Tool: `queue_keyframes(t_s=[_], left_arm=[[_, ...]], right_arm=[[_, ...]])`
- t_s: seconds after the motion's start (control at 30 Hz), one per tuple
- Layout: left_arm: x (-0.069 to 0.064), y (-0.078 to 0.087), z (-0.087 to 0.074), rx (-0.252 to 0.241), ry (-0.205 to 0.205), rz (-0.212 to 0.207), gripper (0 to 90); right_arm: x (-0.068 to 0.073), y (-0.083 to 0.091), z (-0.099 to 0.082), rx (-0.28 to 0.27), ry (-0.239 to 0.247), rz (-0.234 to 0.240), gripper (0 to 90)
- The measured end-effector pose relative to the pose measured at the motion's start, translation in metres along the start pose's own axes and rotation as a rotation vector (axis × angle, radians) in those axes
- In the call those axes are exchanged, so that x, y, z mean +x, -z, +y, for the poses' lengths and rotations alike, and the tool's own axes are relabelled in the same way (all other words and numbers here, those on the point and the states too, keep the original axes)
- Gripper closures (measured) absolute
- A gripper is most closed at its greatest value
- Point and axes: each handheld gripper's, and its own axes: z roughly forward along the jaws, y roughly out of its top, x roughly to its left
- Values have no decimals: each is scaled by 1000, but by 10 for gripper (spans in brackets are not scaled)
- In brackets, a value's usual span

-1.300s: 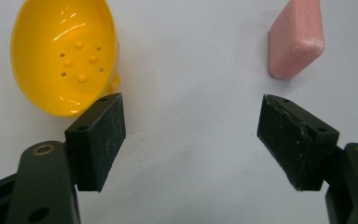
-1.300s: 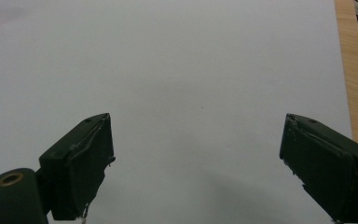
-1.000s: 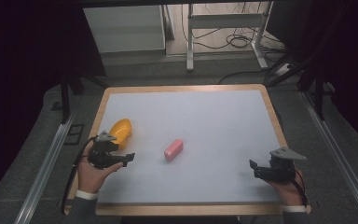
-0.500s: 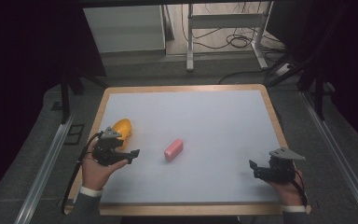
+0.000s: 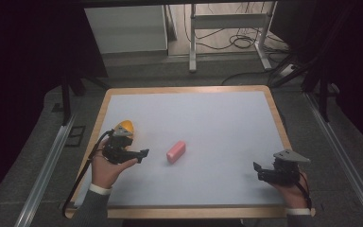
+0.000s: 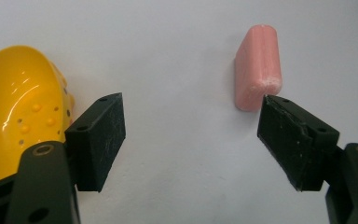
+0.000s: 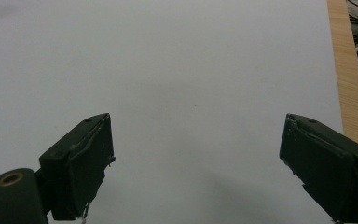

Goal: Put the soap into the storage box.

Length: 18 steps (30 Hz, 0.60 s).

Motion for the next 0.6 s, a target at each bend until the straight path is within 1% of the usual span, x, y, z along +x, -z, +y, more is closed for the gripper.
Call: queue_keyframes(t_s=[0.07,0.1,0.13,0.2,0.27,0.4,0.43,0.6], left_arm=[[-4,-2,3,4,-15,-4,238],[-4,-2,3,4,-15,-4,237],[-7,-4,6,10,-27,-3,237],[-8,-5,8,11,-28,-11,238],[-9,-6,10,17,-32,-3,237],[-11,-8,13,22,-41,-6,237],[-12,-10,15,31,-47,-10,237],[-15,-14,21,33,-55,-29,236]], right_arm=[[0,0,0,-1,3,1,96],[0,0,0,-1,3,1,96],[0,0,0,1,3,1,96],[0,0,0,2,3,1,96],[0,0,0,3,4,1,96],[0,1,0,-1,6,3,96],[0,1,0,1,5,1,96],[0,1,0,0,3,0,96]])
